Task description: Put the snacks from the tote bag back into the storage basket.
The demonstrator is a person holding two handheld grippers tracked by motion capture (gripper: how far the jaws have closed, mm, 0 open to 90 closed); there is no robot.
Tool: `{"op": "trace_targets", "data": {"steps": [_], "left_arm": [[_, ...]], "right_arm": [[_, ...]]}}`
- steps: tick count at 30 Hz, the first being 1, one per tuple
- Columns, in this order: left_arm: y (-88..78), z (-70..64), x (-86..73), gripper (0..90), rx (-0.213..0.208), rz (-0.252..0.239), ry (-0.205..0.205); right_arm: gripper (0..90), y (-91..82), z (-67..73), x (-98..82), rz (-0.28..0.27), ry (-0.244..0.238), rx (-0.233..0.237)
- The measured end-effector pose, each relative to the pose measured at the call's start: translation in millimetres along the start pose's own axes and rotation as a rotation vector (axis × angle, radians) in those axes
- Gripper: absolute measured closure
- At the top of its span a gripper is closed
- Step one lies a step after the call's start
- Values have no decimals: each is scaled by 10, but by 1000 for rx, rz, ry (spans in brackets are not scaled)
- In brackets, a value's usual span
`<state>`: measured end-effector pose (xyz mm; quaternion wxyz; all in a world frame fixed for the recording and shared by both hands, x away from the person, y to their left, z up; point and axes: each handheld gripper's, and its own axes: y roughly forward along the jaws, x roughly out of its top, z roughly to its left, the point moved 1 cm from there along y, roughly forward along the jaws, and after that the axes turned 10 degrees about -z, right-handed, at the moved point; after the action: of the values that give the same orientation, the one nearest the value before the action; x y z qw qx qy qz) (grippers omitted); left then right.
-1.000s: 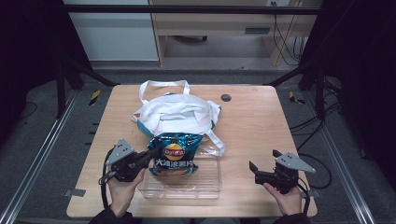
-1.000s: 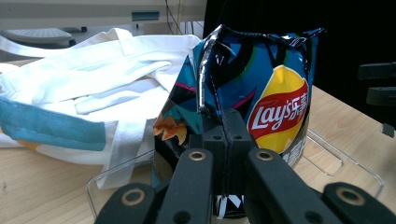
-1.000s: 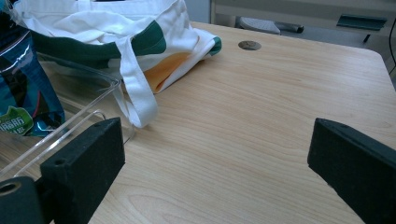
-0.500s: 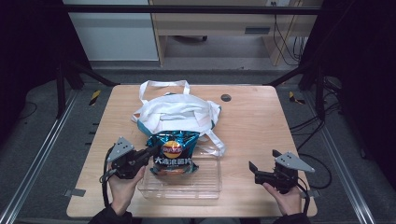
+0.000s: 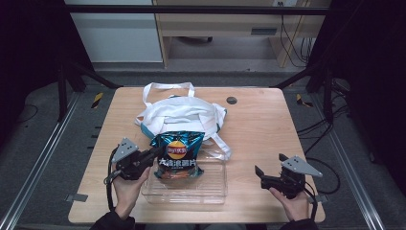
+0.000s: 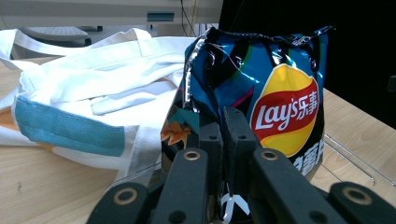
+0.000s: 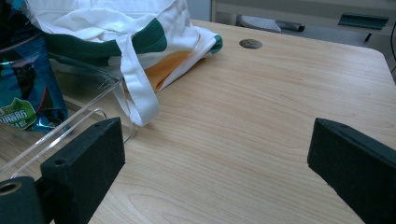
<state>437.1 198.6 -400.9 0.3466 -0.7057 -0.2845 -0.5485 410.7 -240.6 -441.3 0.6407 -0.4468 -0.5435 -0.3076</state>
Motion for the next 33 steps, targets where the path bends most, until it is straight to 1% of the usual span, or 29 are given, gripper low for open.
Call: {"op": "trace_targets", "data": {"steps": [3, 8, 10, 16, 19, 20, 23, 29, 33], "left_arm": [[20, 13, 4, 855, 4, 0, 3], [37, 32, -4, 810, 6, -7, 5], [39, 36, -7, 773, 14, -11, 5], [36, 51, -9, 733, 10, -12, 6], [26, 53, -6, 706, 14, -13, 18], [21, 58, -6, 676, 13, -12, 19], [15, 61, -6, 636, 16, -12, 22], [-9, 61, -4, 601, 18, -7, 39], [-20, 61, -4, 579, 22, -5, 42]], "right_arm": [[44, 1, -1, -1, 2, -2, 0], [44, 3, -2, -2, 2, 0, -1], [44, 2, -2, -2, 2, -2, 0], [44, 2, -2, -3, 2, -3, -1], [44, 1, -1, -2, 2, -3, 0], [44, 0, 1, -1, 1, -1, 1], [44, -2, -1, -1, 0, 1, 1], [44, -3, -2, 0, 0, 0, 3], [44, -2, 2, 0, 2, 1, 4]]}}
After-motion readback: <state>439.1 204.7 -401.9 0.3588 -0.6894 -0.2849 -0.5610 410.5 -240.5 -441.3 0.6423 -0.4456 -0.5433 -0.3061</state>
